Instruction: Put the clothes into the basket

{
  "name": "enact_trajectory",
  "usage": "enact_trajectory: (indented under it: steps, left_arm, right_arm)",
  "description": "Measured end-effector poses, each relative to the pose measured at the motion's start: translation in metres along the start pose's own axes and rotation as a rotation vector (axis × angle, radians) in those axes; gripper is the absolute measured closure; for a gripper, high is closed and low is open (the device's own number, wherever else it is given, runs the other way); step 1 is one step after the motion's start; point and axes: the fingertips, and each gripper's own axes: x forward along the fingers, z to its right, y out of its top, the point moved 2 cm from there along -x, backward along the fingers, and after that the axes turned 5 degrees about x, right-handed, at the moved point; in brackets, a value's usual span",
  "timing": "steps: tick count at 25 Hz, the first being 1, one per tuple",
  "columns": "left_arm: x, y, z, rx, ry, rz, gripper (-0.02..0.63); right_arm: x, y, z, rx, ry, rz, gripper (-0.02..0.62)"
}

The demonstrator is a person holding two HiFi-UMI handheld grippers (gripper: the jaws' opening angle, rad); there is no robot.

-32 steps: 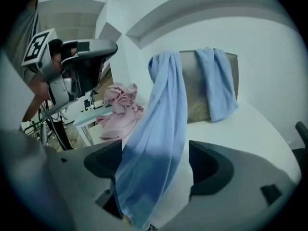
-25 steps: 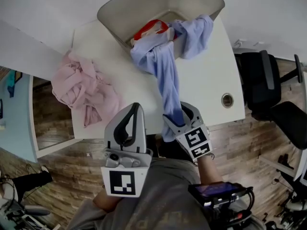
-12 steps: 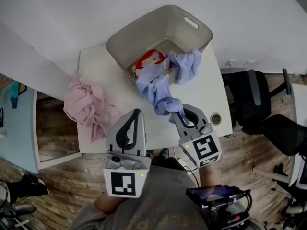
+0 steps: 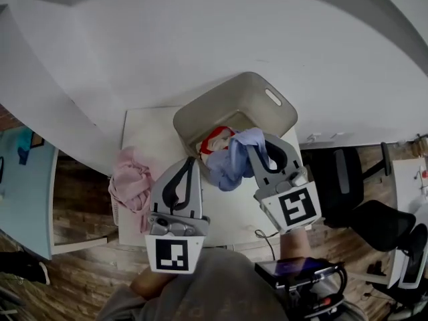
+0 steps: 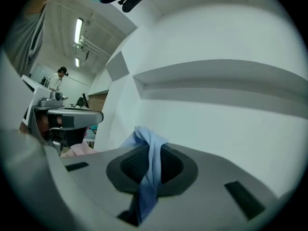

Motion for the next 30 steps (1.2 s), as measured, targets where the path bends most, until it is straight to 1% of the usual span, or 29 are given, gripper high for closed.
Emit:
enact_trajectory:
  steps: [3, 6, 7, 8, 9, 10, 13, 16, 17, 20, 26, 30]
  left_arm:
    - [0.007, -0.005, -0.021, 0.013, 0.019, -0.026, 0.598]
    - [0.012, -0.015, -0.038, 0.007, 0.036, -0.042, 0.598]
    - [0.013, -0.019, -0.04, 0.003, 0.037, -0.051, 0.598]
    - [0.014, -0.024, -0.041, -0.004, 0.036, -0.061, 0.598]
    - [0.014, -0.028, -0.04, -0.01, 0.033, -0.069, 0.598]
    - [0.014, -0.032, -0.039, -0.015, 0.03, -0.076, 0.598]
    - [0.01, -0.043, -0.031, -0.025, 0.017, -0.108, 0.598]
    - [0.004, -0.051, -0.02, -0.026, 0.005, -0.131, 0.598]
    - [0.001, -0.052, -0.015, -0.026, 0.001, -0.137, 0.598]
    - [-0.007, -0.051, 0.0, -0.023, -0.01, -0.143, 0.598]
    - [-0.028, -0.037, 0.031, 0.022, -0.035, -0.136, 0.598]
    - [-0.046, -0.026, 0.049, 0.027, -0.038, -0.13, 0.597]
  right_arm:
    - [0.022, 0.009, 0.006, -0.015, -0.013, 0.015, 0.566]
    - [0.042, -0.002, 0.009, -0.035, -0.033, -0.011, 0.565]
    - [0.047, -0.011, 0.008, -0.034, -0.029, -0.041, 0.56]
    - [0.051, -0.023, 0.006, -0.029, -0.017, -0.078, 0.539]
    - [0.053, -0.035, 0.003, -0.023, -0.002, -0.12, 0.492]
    - [0.053, -0.048, -0.001, -0.015, 0.012, -0.161, 0.459]
    - [0.043, -0.081, -0.011, 0.019, 0.029, -0.258, 0.445]
    - [0.028, -0.102, -0.018, 0.046, 0.042, -0.311, 0.413]
    - [0.022, -0.108, -0.02, 0.051, 0.046, -0.322, 0.411]
    - [0.002, -0.121, -0.026, 0.078, 0.055, -0.336, 0.397]
    - [-0.039, -0.132, -0.04, 0.147, 0.059, -0.303, 0.4]
    - [-0.066, -0.133, -0.055, 0.201, 0.081, -0.269, 0.41]
